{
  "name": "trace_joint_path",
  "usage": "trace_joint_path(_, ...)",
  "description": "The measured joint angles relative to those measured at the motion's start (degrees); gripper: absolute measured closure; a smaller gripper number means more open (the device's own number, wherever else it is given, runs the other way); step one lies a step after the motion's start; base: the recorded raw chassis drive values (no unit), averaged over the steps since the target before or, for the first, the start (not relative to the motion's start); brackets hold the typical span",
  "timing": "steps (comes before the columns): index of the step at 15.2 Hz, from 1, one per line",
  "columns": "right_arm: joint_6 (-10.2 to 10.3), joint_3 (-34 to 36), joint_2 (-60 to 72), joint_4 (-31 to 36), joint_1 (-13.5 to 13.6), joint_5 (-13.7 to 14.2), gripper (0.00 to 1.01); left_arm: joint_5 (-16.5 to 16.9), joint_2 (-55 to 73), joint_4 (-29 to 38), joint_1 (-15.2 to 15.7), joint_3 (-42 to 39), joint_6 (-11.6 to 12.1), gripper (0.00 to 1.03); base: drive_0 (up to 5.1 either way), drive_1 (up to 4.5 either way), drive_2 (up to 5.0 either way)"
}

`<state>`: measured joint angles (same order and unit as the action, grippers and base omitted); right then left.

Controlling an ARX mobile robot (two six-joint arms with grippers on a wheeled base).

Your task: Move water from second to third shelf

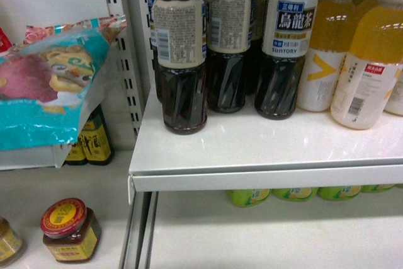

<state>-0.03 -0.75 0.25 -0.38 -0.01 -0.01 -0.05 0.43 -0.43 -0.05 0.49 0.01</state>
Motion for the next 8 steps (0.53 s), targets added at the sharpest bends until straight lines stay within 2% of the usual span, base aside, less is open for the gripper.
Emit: trace_joint_path(8,0.00,0.00,0.00,0.09,0.00,0.00,0.03,0.02,0.00,0.11,0.00,0.00,-0.02,0.05,0.0,0.00,0.0)
